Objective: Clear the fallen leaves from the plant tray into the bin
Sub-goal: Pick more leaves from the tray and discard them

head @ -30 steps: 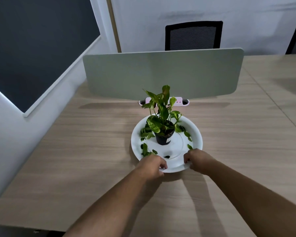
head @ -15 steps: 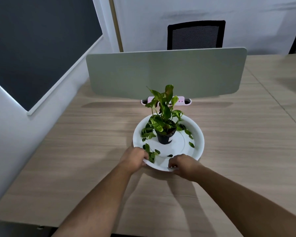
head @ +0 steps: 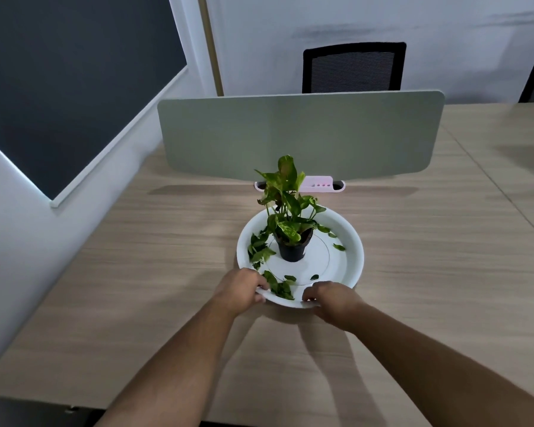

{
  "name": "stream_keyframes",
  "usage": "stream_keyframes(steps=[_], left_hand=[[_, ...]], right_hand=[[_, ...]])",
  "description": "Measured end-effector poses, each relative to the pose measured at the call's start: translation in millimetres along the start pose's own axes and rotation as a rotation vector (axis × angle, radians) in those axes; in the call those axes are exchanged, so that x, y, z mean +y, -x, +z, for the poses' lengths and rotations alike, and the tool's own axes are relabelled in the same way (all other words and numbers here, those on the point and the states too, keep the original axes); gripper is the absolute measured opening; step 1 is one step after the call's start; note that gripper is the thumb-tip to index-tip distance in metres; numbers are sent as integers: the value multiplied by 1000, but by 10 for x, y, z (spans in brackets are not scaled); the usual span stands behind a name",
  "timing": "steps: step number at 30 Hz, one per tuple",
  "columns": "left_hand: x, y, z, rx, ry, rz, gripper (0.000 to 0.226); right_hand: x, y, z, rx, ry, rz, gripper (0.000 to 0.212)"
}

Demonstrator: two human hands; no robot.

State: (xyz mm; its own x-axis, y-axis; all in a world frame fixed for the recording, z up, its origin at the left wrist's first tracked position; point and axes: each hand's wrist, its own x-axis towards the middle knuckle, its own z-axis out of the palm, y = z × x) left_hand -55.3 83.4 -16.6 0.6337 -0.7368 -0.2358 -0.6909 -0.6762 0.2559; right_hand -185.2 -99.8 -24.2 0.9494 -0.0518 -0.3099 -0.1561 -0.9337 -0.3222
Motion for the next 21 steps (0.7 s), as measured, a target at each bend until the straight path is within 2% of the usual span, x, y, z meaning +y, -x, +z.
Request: stream_keyframes(steps=[8,11,15,21], left_hand=[[283,18,123,-34,86,1,27],[369,-20,100,1,155,-40,35],[466,-145,51,3,128,-71,46],[624,-379,207,-43,102,-115,62]], right_hand=[[323,84,-175,-7,-7,82,33],[307,75,-248,-19,-94,93,35],[244,-51,-273,98,-242,120,32],[353,-352,-120,180,-195,252,30]])
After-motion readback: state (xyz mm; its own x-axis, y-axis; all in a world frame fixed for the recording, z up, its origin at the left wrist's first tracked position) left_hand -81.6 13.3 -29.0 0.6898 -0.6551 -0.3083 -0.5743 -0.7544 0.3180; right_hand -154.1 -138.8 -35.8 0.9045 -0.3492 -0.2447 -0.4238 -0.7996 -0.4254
